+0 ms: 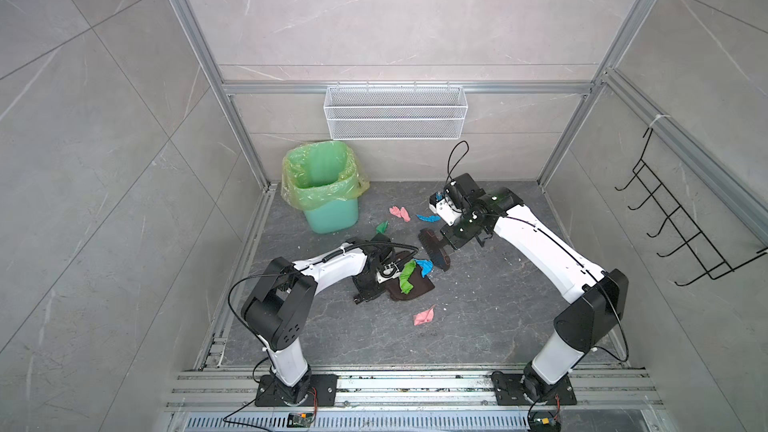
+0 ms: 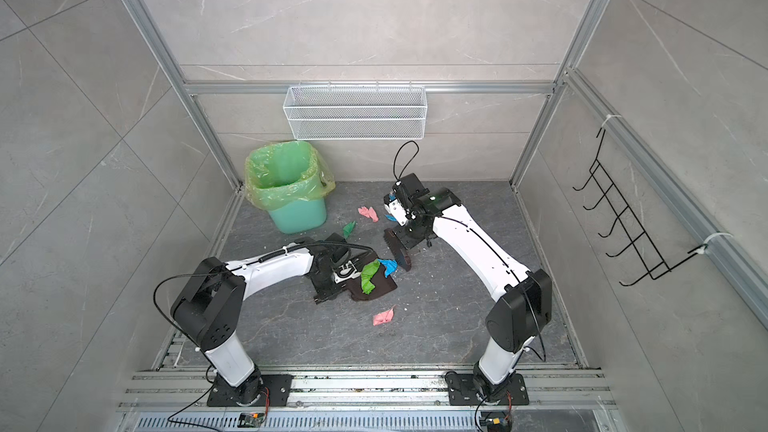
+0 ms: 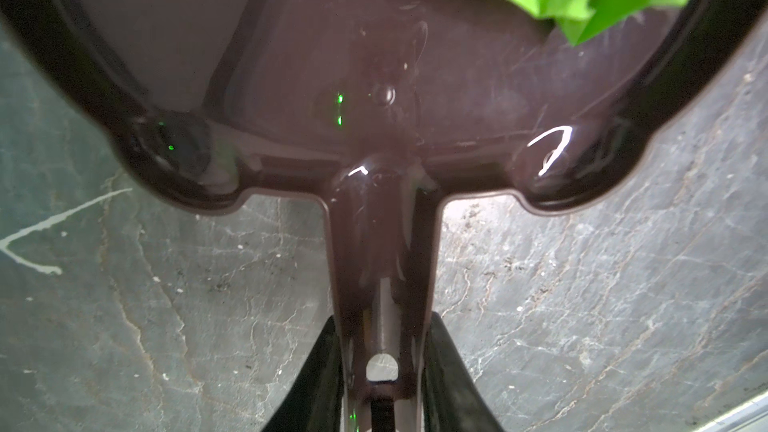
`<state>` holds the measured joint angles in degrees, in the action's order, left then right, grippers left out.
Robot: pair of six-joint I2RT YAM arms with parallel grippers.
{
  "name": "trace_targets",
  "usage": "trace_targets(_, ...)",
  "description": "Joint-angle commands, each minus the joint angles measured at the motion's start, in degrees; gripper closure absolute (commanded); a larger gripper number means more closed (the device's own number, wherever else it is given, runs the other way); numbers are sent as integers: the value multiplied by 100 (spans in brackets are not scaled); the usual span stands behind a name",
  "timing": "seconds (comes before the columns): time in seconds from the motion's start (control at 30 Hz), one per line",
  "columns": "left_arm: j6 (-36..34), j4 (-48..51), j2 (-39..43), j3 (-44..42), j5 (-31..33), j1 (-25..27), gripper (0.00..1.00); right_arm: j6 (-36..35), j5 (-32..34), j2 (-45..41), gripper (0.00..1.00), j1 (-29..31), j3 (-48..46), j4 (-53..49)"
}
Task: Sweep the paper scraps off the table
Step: 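Sweep the blue scrap with the brush onto the dustpan held by left gripper, then lift the dustpan with the left gripper while the right gripper raises the brush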
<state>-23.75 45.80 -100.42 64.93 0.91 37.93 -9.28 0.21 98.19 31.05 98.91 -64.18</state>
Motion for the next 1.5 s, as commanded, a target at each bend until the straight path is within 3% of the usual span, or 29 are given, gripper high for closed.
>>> trace_targets(0.0, 29, 380, -101, 268, -226, -50, 100, -169, -434, 180, 100, 49, 137, -440)
trace_targets(0.43, -3, 472, -172, 477, -303, -142, 100, -180, -1006, -72, 100, 169, 141, -587)
trace_targets(0.6, 18, 313, -66, 452, -275, -151, 100, -156, -899, -234, 100, 172, 259, -582)
trace_targets(1.1, 157, -507, 753, 93, -314, -173, 100, 402, 760, -1170, 100, 167, 287, 65)
trace_targets(1.33, 145, -472, 841, 167, -515, -275, 100, 577, 1686, -1597, 100, 133, 220, 379)
trace_targets(1.47, 181, -341, 1042, 403, -700, -442, 100, 640, 1885, -1760, 100, -63, -108, 676)
